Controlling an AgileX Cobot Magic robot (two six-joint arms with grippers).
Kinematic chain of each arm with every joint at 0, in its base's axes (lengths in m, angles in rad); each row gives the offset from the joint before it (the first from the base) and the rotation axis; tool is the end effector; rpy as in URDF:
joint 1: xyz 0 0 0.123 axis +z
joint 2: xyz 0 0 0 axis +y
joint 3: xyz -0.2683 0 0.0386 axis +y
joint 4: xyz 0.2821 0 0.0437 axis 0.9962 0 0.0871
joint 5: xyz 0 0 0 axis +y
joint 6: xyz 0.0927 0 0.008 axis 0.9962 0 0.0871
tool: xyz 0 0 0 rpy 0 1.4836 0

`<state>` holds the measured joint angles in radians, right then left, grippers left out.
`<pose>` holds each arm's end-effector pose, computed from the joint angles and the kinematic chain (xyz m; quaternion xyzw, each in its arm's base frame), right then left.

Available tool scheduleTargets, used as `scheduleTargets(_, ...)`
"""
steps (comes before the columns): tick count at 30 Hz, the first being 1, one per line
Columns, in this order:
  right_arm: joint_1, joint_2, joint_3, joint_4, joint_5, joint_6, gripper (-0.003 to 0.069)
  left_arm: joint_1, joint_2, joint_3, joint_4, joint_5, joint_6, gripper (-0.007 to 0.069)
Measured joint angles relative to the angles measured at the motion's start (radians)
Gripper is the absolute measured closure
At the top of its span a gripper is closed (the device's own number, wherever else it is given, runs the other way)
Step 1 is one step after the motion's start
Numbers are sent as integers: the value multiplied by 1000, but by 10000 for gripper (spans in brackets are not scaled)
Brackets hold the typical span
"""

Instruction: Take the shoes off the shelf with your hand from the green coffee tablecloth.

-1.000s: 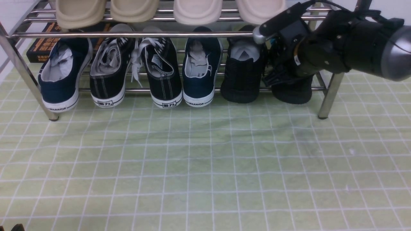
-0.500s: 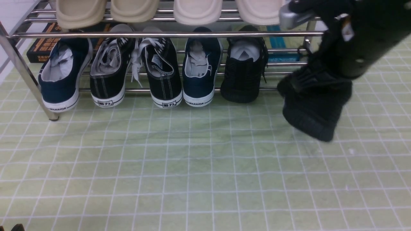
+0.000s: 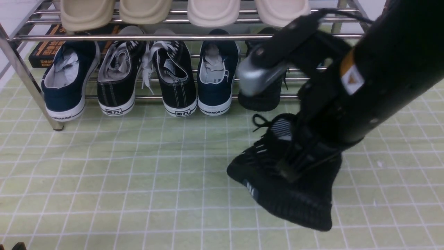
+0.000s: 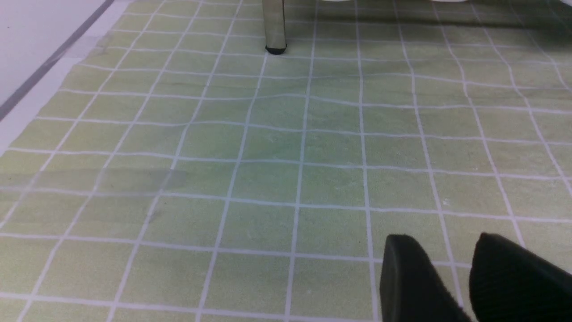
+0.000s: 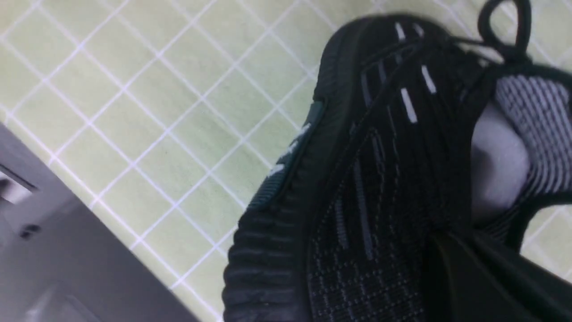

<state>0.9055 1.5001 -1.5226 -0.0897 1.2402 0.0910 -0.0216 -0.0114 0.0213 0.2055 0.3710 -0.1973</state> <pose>0.2162 0.2627 0.3595 -0.3907 0.8932 0.0651 0.2129 0.1029 0.0047 0.1731 -0.0157 0.8004 0.0216 0.5988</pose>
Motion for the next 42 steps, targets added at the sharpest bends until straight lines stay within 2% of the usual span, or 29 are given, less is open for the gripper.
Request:
scheduleTargets(7,92,58,0,-137,-117,7,650,0,0,0,0,0,0,382)
scheduleTargets(11,101,118,-1,-219,-191,34,649,1,0,0,0,0,0,382)
scheduleTargets(16,101,193,-1,-241,-208,112,646,1,0,0,0,0,0,382)
scheduleTargets(27,104,378,-2,15,-209,238,643,1,0,0,0,0,0,382)
scheduleTargets(39,112,426,-13,247,-182,256,637,1,0,0,0,1,0,382)
scheduleTargets(42,139,426,-13,249,-167,257,636,1,0,0,0,1,0,382)
